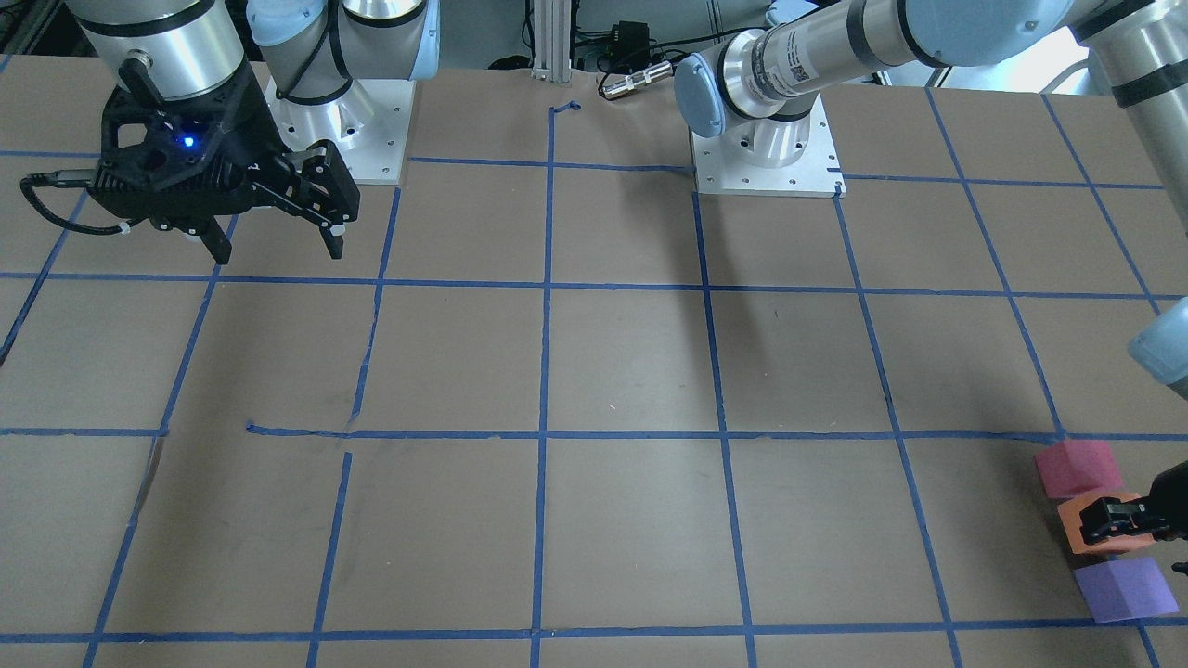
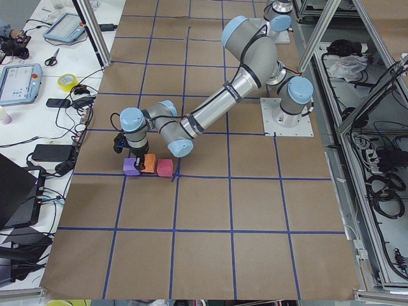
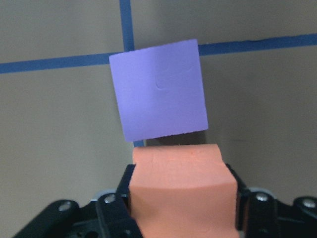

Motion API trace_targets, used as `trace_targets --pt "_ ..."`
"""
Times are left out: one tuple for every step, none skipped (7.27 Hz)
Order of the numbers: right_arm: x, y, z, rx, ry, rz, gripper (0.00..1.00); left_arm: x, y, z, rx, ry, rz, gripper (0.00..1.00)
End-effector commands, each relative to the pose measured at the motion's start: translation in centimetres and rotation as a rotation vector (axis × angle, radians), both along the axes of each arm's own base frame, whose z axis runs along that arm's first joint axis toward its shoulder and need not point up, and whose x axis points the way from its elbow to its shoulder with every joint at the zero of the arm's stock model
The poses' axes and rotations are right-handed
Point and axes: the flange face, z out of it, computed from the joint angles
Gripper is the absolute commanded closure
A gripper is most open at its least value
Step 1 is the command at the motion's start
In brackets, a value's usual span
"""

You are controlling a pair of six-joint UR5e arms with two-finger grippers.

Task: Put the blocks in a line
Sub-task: 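Lower the orange cube onto the pink cube, below the purple cube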

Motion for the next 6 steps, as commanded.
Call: trace_targets --pt "-0.03 -0.01 0.0 0.0 0.0 -0.001 0.0 0.07 -0.11 -0.97 -0.003 -0.002 0.0 1.0" --pt "-0.03 0.0 -0.08 0.002 0.0 -0.001 0.0 0.06 -0.08 -1.16 0.0 0.0 0.0 1.0" --pt "-0.03 0.0 -0.08 0.002 0.0 -0.001 0.0 0.06 -0.11 -1.37 0.0 0.002 0.0 1.0" --pt "0.04 0.02 -0.08 0.002 0.0 0.001 0.0 0.15 -0.25 -1.66 -0.007 -0.003 0.0 1.0" --pt "-0.05 0.03 -0.17 0.005 0.002 -0.001 0.0 0.18 -0.32 -1.41 -0.012 -0.004 0.0 1.0" --pt "-0.07 0.06 -0.4 0.009 0.003 -0.001 0.0 0.37 -0.21 -1.59 -0.009 -0.003 0.003 1.0"
